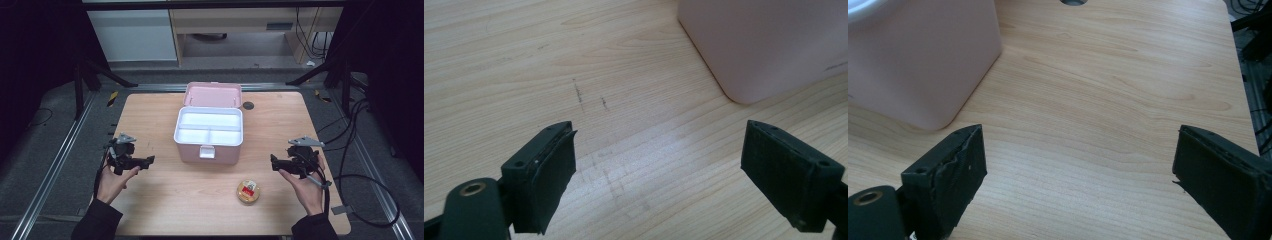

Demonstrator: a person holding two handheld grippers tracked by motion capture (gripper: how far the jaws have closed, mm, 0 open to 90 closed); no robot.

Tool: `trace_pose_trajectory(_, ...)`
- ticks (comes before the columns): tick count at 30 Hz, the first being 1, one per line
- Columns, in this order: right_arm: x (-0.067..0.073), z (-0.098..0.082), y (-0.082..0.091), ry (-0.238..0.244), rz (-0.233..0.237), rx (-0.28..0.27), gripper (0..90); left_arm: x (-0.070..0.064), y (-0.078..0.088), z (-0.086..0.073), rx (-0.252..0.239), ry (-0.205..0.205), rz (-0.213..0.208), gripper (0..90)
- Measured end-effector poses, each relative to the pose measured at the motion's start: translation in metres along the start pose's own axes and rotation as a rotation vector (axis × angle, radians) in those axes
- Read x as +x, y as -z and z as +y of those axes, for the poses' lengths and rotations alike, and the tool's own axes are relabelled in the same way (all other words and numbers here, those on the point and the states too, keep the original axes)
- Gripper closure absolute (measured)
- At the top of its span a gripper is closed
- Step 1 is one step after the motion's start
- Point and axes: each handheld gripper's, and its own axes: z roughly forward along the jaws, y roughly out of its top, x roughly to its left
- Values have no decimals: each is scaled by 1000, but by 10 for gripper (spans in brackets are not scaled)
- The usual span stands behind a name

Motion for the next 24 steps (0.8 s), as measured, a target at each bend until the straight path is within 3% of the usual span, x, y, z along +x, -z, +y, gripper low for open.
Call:
trace_pose_trajectory(6,12,-2,-3,37,17,61,71,0,-3,-4,9,3,8,136)
trace_pose_trajectory(7,22,-5,-4,56,45,85,70,2,-6,-7,10,13,13,136)
trace_pose_trajectory(10,33,-6,-5,86,58,118,68,5,-10,-9,32,16,15,125)
trace_pose_trajectory(17,55,-9,-4,96,100,176,74,5,-10,-9,34,20,14,121)
trace_pose_trajectory(24,70,-18,-10,114,130,244,76,-2,-18,-11,64,-13,8,120)
